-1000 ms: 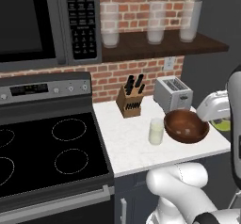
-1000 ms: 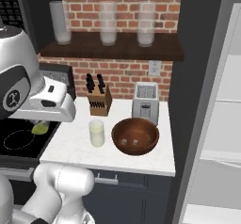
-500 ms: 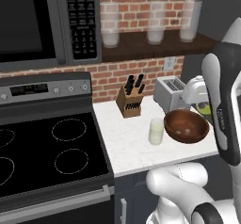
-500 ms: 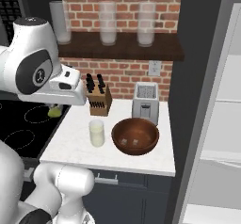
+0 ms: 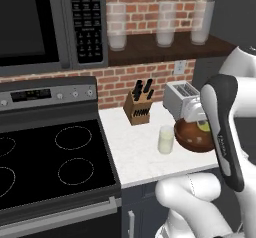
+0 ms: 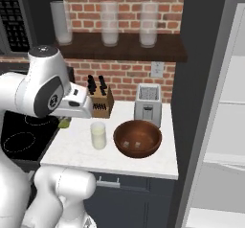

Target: Grab a lemon wedge from the fridge and one ice cube from the ice bowl, and put them in the glass of lemonade.

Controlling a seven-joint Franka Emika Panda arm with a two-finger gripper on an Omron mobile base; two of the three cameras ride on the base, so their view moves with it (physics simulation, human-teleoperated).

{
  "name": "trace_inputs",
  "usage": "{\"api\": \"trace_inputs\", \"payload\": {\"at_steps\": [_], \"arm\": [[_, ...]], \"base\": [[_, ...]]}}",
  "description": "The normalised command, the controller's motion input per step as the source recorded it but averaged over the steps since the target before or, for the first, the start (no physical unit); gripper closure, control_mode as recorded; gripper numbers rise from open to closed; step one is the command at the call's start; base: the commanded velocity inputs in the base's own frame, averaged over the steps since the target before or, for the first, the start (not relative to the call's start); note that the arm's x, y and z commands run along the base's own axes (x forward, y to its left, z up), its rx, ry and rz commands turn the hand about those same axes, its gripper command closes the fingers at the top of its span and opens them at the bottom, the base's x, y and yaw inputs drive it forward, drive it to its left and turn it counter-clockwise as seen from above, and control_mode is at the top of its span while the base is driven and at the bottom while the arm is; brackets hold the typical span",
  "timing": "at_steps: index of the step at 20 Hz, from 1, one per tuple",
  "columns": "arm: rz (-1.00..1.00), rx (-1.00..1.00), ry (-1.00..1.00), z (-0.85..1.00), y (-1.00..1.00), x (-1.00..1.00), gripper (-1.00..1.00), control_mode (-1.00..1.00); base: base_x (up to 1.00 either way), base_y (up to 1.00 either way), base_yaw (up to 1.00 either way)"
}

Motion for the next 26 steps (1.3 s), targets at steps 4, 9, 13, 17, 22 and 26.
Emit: {"api": "trace_inputs", "payload": {"at_steps": [4, 9, 13, 17, 22, 26], "arm": [[0.0, 0.0, -0.15, -0.47, 0.0, 0.43, 1.0, -1.0], [0.0, -0.02, 0.01, -0.01, 0.0, 0.73, 1.0, -1.0], [0.0, -0.03, 0.18, 0.0, 0.0, 0.69, 1.0, -1.0], [0.0, 0.0, 0.18, 0.0, 0.0, 0.51, 1.0, -1.0], [0.0, 0.0, 0.06, -0.28, 0.0, 0.16, 1.0, -1.0], [0.0, 0.0, 0.0, -0.37, 0.0, 0.02, 1.0, -1.0]], "base": [[0.0, 0.0, 0.0], [0.0, 0.0, 0.0], [0.0, 0.0, 0.0], [0.0, 0.0, 0.0], [0.0, 0.0, 0.0], [0.0, 0.0, 0.0]]}}
